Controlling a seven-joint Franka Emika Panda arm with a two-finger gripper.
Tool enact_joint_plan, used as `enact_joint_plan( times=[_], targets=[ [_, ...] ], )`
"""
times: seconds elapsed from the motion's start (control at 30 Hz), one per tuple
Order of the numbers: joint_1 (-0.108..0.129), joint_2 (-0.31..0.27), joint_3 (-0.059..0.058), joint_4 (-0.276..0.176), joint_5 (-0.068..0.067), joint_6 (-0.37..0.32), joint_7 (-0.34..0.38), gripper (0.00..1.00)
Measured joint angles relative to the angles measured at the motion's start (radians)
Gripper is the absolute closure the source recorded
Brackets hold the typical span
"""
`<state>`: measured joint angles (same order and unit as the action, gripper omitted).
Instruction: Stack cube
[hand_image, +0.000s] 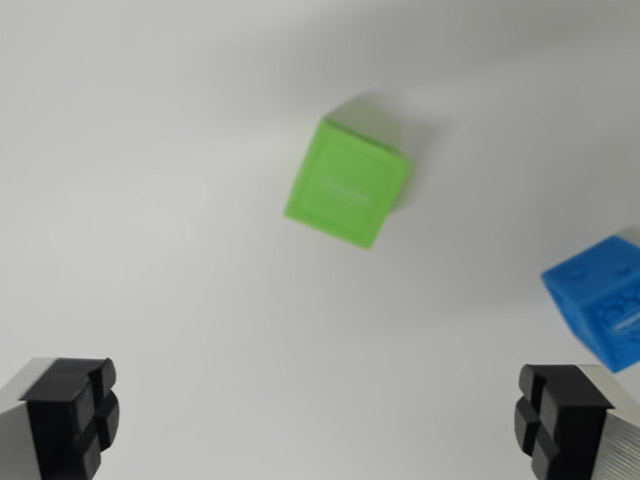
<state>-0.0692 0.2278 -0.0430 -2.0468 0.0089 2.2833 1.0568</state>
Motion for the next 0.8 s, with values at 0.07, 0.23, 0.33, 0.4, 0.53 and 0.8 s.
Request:
enact_joint_plan(
  times=[0.07,0.23,0.33,0.4,0.53,0.8],
  targets=[
    [0.000,0.013,-0.001,-0.003,0.001,0.015,0.018,0.00],
    [0.000,0.043,-0.003,-0.011,0.004,0.052,0.062,0.00],
    [0.000,0.066,-0.005,-0.015,0.006,0.077,0.092,0.00],
    [0.000,0.080,-0.006,-0.016,0.007,0.091,0.109,0.00],
    [0.000,0.113,-0.008,-0.018,0.012,0.124,0.150,0.00],
    [0.000,0.179,-0.013,-0.018,0.022,0.186,0.227,0.00]
  ],
)
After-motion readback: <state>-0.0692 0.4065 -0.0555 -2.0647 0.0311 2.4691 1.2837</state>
